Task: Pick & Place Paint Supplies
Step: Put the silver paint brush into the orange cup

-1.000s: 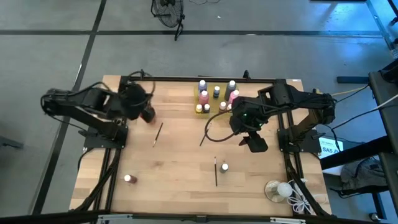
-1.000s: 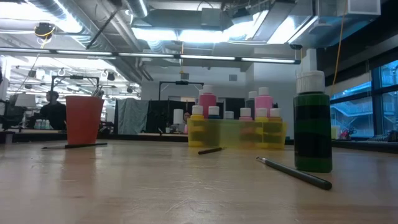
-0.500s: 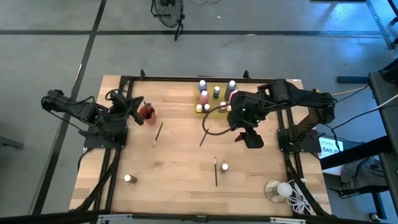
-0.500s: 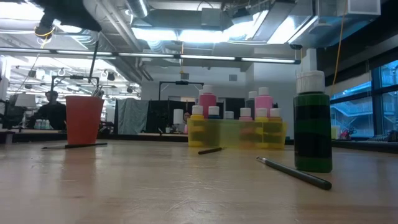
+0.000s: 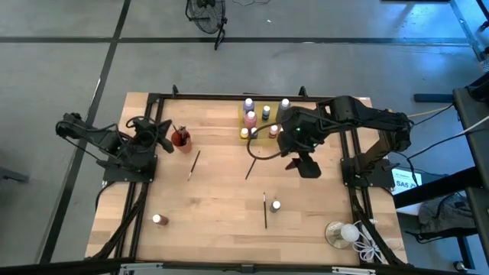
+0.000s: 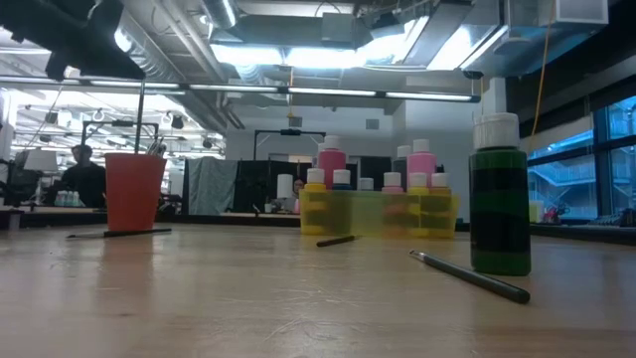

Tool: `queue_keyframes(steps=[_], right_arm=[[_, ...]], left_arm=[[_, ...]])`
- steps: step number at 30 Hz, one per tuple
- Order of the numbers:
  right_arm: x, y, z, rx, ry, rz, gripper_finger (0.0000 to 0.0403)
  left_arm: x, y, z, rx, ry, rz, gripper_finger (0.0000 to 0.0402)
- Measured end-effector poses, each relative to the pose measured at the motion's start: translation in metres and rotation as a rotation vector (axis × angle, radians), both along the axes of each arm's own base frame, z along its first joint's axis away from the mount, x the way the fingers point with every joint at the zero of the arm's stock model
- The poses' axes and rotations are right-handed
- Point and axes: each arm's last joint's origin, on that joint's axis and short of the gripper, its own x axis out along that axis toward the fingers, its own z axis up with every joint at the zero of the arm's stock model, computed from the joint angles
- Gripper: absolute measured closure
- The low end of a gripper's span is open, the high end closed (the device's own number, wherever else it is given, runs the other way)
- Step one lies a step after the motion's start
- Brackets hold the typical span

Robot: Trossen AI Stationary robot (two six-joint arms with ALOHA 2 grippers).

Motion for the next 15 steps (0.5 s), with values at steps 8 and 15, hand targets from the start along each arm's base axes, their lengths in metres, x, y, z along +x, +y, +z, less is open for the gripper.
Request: queue_keyframes(steps=[8, 15], right_arm=[[0.0022, -0.0044, 0.0009, -0.003, -0.024, -0.007, 0.0188], [0.0027, -0.0051, 0.0012, -0.005, -0.031, -0.004, 0.0187]], left_arm=[[0.0045, -0.0017, -0.0075, 0.039, 0.038, 0.018, 0.0397], [0.0052, -0.0023, -0.0082, 0.013, 0.04, -0.006, 0.0352]])
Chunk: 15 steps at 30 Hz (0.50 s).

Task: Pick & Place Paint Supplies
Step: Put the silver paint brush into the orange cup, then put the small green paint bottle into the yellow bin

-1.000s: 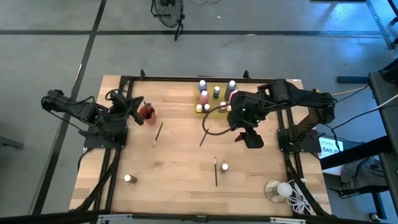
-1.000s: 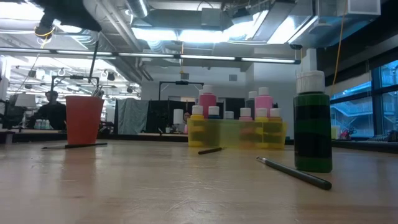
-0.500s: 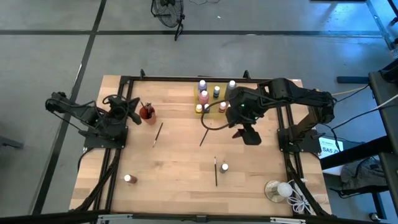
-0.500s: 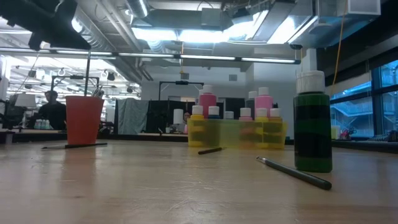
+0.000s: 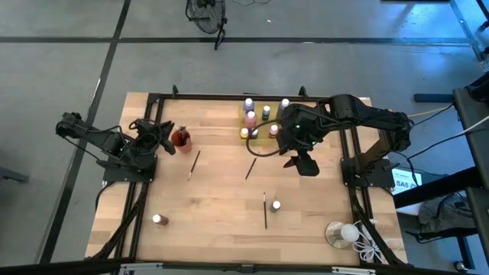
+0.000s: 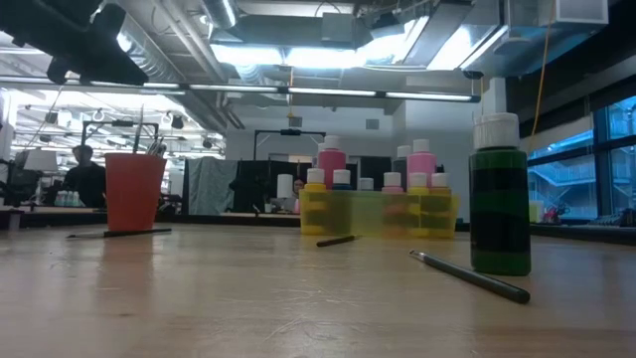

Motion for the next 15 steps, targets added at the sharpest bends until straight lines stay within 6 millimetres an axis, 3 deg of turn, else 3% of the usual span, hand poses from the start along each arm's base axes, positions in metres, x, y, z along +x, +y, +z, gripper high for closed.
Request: queue_keyframes(steps=[8, 15], right_arm=[[0.0, 0.0, 0.0, -0.001, -0.002, 0.001, 0.0187], [-0.004, 0.0, -0.002, 0.025, 0.068, -0.055, 0.0187]], left_arm=[[0.0, 0.001, 0.002, -0.009, -0.095, 0.059, 0.0273], [0.008, -0.003, 0.019, 0.005, -0.097, -0.005, 0.0262]])
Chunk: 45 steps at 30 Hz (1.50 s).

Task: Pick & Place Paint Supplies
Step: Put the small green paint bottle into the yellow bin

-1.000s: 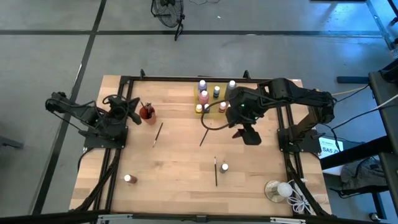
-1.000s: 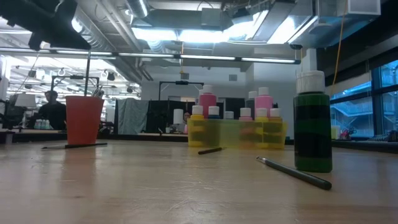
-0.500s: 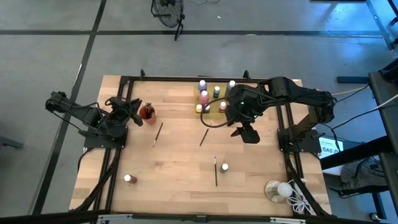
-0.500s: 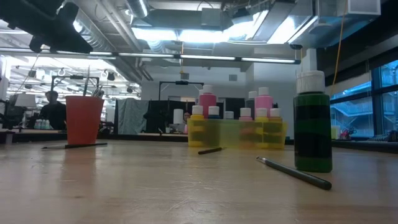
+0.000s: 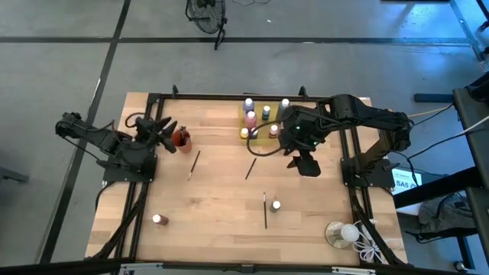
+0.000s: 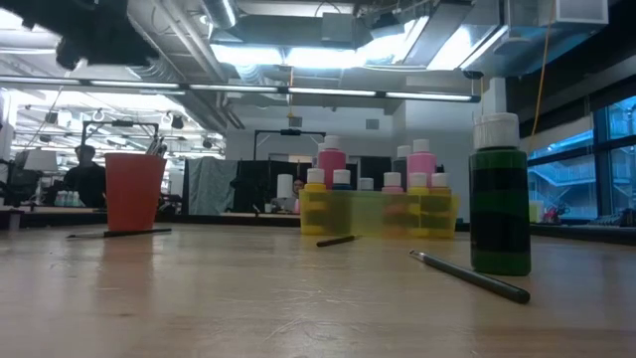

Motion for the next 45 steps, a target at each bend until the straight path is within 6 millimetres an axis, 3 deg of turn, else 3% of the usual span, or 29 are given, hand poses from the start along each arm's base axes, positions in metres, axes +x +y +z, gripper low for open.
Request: queue_keyframes(steps=[5, 9, 15, 18, 21, 24, 30, 40, 45], right_arm=[[-0.007, 0.003, -0.003, 0.034, 0.107, -0.069, 0.0187], [-0.008, 0.019, -0.009, 0.039, 0.136, -0.032, 0.0187], [-0.008, 0.048, -0.019, 0.046, 0.158, 0.023, 0.018], [-0.011, 0.06, -0.02, -0.034, 0.146, -0.003, 0.0167], [-0.012, 0.068, -0.021, -0.18, 0.105, -0.098, 0.0146], [-0.011, 0.072, -0.023, -0.209, 0.093, -0.238, 0.0125], [0.009, 0.078, -0.041, -0.086, 0.198, -0.508, 0.011], [0.061, 0.095, -0.101, 0.07, 0.434, -0.866, 0.0112], [0.079, 0.108, -0.134, 0.101, 0.564, -0.885, 0.0112]], left_arm=[[0.004, -0.002, 0.03, 0.043, -0.036, -0.058, 0.0267], [0.005, -0.003, 0.045, 0.081, -0.062, -0.065, 0.0267], [0.006, -0.003, 0.048, 0.055, -0.117, -0.062, 0.0269], [0.006, -0.003, 0.048, 0.039, -0.139, -0.061, 0.0268], [0.006, -0.003, 0.048, 0.038, -0.139, -0.066, 0.0267], [0.006, -0.003, 0.048, 0.05, -0.123, -0.068, 0.0268], [0.007, -0.004, 0.046, 0.09, -0.054, -0.119, 0.0267], [0.009, -0.007, 0.04, 0.147, 0.06, -0.272, 0.0265], [0.009, -0.007, 0.033, 0.164, 0.141, -0.322, 0.0265]])
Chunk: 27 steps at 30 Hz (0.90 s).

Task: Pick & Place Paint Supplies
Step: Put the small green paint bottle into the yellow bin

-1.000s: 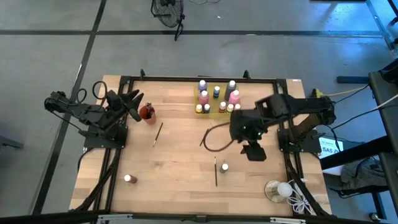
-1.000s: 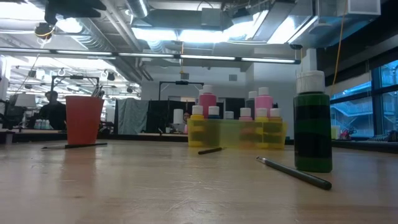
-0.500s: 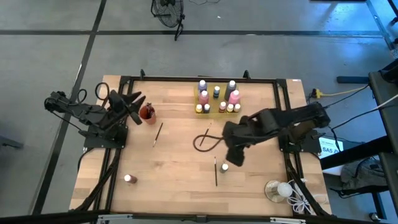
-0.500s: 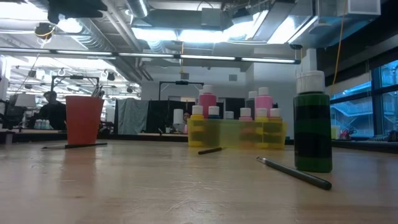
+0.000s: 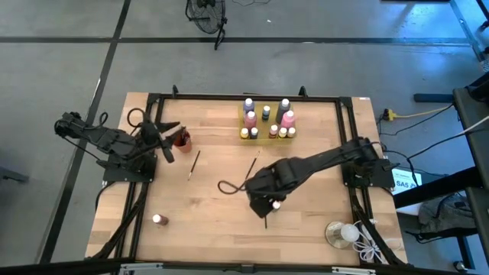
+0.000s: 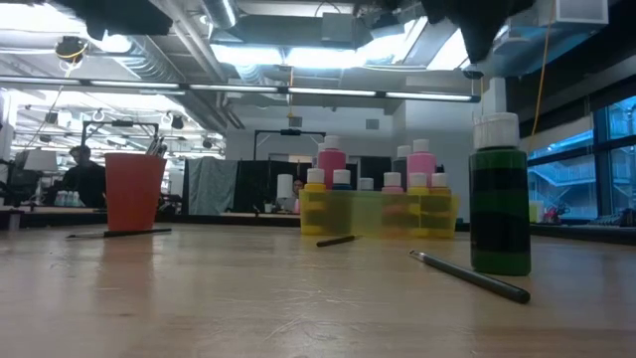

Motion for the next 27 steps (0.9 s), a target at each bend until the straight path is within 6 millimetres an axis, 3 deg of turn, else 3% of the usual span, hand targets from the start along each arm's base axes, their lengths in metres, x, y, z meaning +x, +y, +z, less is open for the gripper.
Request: queue_keyframes(steps=[5, 18, 27], right_arm=[[0.006, 0.008, -0.019, 0.003, 0.056, 0.023, 0.0112], [0.001, 0.013, -0.024, -0.061, 0.097, -0.016, 0.0112], [-0.007, 0.016, -0.058, -0.073, 0.177, 0.008, 0.0112]], left_arm=[[0.0, -0.001, -0.004, -0.018, 0.031, -0.064, 0.0265], [0.002, -0.004, -0.005, -0.085, 0.022, -0.16, 0.0267], [0.002, -0.006, -0.007, -0.156, 0.014, -0.241, 0.0263]])
